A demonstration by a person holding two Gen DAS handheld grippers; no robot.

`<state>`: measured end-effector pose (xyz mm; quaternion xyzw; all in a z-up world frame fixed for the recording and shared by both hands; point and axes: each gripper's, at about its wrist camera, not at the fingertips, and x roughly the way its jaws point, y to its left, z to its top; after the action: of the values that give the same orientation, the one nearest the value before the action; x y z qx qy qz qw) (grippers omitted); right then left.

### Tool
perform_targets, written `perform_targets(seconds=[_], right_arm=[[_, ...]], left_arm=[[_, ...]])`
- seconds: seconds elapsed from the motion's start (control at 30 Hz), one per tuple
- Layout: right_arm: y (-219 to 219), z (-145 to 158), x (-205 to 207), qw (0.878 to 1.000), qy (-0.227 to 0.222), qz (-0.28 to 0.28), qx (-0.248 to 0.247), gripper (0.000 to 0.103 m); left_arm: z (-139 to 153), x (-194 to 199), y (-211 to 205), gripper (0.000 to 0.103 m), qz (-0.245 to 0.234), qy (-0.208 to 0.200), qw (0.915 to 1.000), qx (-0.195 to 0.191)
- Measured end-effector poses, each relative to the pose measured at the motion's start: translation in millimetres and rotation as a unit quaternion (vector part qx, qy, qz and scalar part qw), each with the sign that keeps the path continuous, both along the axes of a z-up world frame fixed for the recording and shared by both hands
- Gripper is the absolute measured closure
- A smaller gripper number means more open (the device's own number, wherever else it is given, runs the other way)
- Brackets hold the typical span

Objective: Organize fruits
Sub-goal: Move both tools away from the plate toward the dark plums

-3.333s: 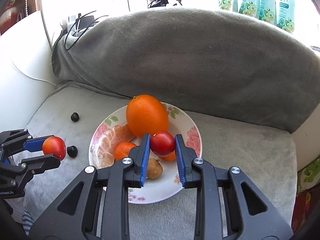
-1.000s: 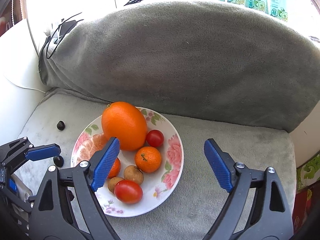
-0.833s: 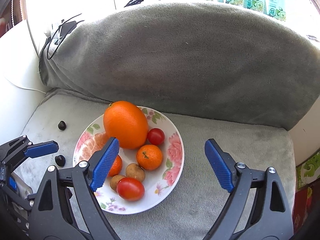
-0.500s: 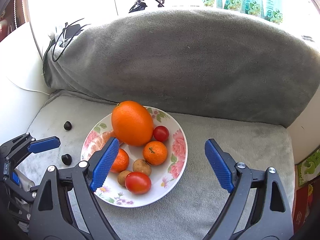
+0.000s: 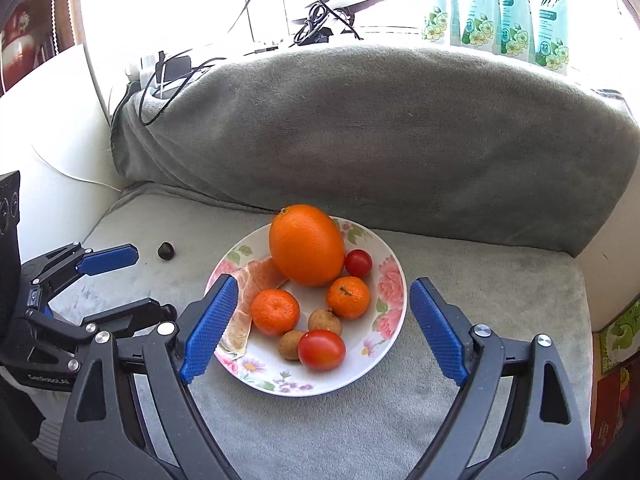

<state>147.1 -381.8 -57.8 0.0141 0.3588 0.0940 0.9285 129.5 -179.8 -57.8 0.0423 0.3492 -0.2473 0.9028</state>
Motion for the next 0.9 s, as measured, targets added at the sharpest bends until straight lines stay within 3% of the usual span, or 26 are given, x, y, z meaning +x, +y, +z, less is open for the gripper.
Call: perform_targets(seconds=[0.9], right_arm=[[92.9, -3.7, -20.5, 0.996, -0.007, 0.094, 0.0, 0.013]], left_arm=[[-15.4, 27.1, 76.1, 0.028, 0.067, 0.012, 0.9976, -0.003]])
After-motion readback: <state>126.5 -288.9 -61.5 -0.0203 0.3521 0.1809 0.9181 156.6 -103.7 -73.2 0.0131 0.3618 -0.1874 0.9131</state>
